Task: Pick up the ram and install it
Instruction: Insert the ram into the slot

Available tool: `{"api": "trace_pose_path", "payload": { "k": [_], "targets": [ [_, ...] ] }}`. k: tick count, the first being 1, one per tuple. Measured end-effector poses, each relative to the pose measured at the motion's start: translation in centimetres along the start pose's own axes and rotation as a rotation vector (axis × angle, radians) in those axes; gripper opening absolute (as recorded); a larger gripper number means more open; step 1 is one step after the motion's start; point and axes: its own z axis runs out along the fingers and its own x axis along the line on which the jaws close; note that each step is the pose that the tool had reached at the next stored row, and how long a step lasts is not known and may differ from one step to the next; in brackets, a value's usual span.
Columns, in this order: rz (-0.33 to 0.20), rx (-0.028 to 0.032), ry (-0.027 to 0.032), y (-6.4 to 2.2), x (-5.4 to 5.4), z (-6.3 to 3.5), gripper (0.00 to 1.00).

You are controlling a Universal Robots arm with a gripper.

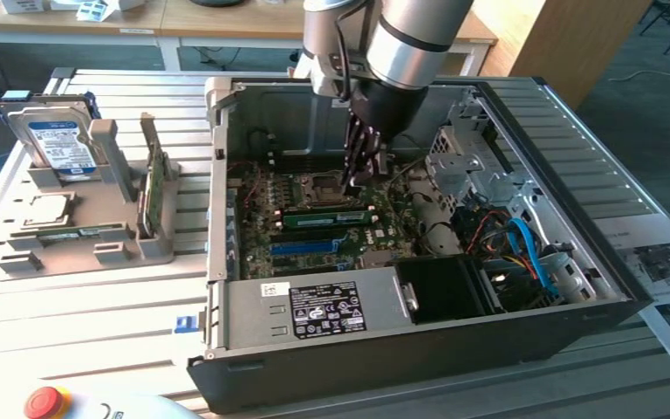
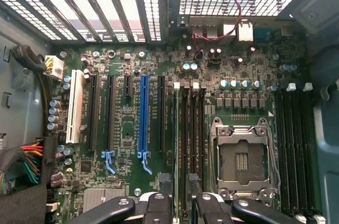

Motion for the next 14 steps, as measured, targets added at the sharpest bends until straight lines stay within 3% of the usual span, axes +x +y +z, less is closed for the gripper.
{"api": "trace_pose_path", "payload": {
  "k": [8,14],
  "targets": [
    [0.001,0.0269,0.0090,0.65,-0.2,0.10,0.25],
    [0.003,0.0568,0.0168,1.27,-0.3,0.18,0.25]
  ]
}}
